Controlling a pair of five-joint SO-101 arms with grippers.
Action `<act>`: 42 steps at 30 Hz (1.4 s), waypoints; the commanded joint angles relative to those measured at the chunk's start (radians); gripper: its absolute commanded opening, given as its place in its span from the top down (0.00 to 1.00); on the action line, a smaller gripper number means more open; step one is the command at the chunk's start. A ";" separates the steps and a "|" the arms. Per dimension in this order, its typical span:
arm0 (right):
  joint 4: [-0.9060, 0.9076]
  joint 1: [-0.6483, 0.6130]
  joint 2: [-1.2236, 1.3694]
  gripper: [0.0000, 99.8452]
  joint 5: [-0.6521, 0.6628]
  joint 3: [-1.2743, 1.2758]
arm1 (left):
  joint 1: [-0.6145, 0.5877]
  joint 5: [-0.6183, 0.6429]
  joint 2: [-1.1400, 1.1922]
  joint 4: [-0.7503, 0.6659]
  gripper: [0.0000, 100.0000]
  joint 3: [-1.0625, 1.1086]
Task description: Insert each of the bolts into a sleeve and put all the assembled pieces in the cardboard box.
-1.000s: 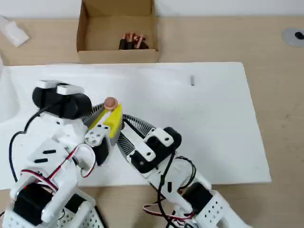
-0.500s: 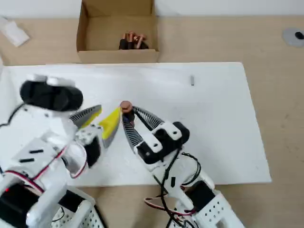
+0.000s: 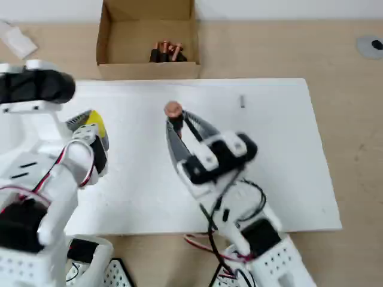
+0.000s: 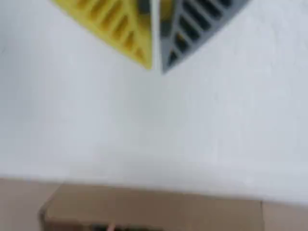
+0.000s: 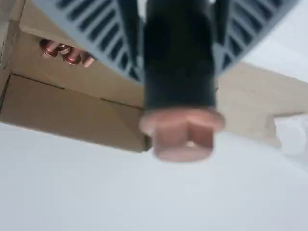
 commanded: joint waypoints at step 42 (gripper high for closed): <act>-0.097 0.246 2.681 0.99 0.107 -2.477 | -0.155 -0.181 -0.012 -0.224 0.99 0.354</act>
